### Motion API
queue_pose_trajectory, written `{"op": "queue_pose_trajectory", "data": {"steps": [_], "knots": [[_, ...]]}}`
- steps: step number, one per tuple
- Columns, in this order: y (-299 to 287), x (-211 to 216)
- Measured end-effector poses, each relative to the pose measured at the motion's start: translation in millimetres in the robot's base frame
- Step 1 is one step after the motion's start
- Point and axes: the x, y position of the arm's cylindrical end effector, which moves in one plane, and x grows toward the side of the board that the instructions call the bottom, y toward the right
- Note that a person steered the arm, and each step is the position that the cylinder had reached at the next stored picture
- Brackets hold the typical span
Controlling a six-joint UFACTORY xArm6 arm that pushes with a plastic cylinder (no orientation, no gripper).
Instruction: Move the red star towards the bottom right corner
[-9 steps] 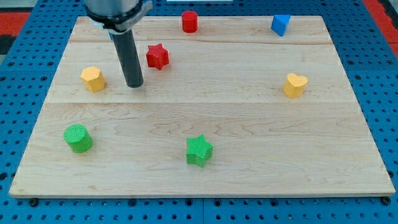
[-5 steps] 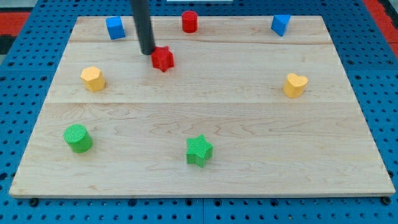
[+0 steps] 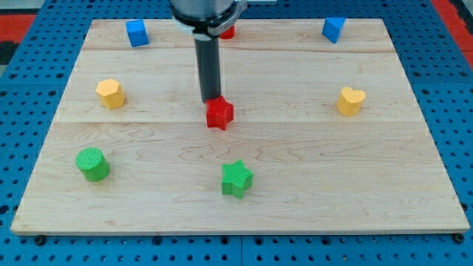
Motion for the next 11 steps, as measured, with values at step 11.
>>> {"op": "queue_pose_trajectory", "data": {"steps": [11], "knots": [[122.4, 127.4]]}}
